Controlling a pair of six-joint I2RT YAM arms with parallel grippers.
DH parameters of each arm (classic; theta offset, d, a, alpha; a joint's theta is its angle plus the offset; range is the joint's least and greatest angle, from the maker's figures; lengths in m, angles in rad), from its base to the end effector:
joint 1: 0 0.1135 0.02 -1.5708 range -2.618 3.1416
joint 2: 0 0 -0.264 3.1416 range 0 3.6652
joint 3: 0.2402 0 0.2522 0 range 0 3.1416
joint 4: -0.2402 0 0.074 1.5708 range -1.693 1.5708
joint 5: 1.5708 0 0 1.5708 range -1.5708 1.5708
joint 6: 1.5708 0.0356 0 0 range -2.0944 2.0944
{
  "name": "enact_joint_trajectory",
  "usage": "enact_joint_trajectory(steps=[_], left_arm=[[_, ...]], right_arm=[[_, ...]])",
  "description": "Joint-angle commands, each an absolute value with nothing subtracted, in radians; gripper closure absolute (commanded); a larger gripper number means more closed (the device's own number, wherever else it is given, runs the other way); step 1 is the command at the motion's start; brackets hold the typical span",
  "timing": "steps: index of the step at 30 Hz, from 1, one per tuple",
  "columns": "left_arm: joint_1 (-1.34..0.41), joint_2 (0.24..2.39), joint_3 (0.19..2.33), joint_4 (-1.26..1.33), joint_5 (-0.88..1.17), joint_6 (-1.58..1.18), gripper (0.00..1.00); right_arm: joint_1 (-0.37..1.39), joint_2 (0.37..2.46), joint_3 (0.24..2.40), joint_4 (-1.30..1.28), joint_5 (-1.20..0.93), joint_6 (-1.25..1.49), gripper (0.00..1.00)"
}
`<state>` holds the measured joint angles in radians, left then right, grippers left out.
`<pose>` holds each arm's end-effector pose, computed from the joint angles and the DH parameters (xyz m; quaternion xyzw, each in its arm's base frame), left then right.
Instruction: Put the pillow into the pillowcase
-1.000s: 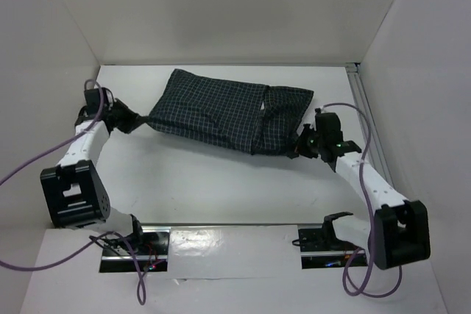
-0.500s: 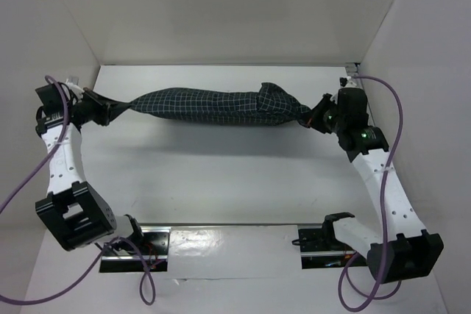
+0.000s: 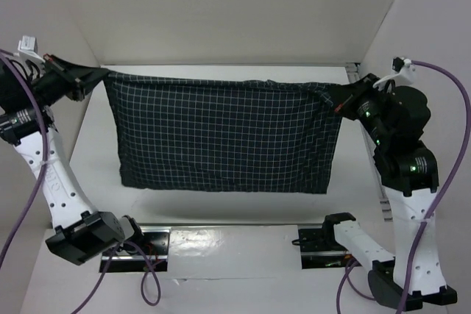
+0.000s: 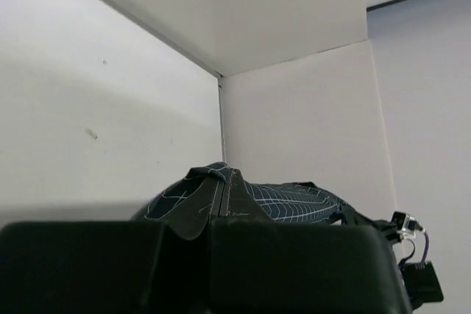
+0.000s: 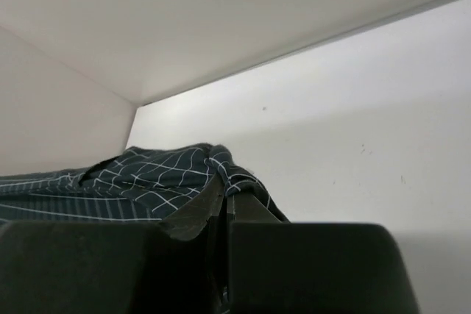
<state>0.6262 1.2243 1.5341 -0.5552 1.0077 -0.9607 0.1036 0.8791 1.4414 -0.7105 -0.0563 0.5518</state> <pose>0.2085 0.1137 0.4710 -0.2837 0.6959 -0.4650 0.4679 0.1343 0.0160 0.4820 0.1504 0.7424 0.2302 0.6110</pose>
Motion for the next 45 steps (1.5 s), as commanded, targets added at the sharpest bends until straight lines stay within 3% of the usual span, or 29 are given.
enact_joint_trajectory(steps=[1,11,21,27,32,35,37,38,41,45], left_arm=[[0.654,1.333,1.646,-0.412,0.79,-0.948,1.0],[0.601,1.447,1.649,-0.422,0.756,-0.885,1.0],[0.71,1.304,1.589,-0.422,0.834,-0.917,1.0],[0.732,1.189,1.626,-0.503,0.767,-0.882,1.0],[0.649,1.241,1.592,-0.512,0.695,-0.821,1.0],[0.53,1.31,1.526,-0.512,0.521,-0.764,1.0],[0.451,1.36,1.467,-0.476,0.462,-0.75,0.89],[0.431,1.43,1.457,-0.459,0.453,-0.73,0.68],[0.375,1.575,1.553,-0.54,0.44,-0.689,0.4],[0.321,1.651,1.671,-0.66,0.397,-0.614,0.34]], right_arm=[[0.035,0.978,1.494,-0.658,0.206,0.454,1.0],[-0.002,1.144,1.459,-0.483,0.12,0.476,1.0],[-0.023,0.933,1.43,-0.62,0.162,0.466,1.0],[-0.023,0.857,1.442,-0.675,0.216,0.476,1.0],[-0.023,0.923,1.396,-0.625,0.201,0.463,1.0],[-0.023,0.994,1.272,-0.489,0.12,0.497,1.0],[-0.023,1.075,1.18,-0.398,0.04,0.509,0.99],[-0.023,1.115,1.164,-0.327,0.005,0.518,0.87],[-0.023,1.282,1.221,-0.382,-0.038,0.518,0.29],[-0.014,1.229,1.177,-0.35,-0.015,0.518,0.1]])
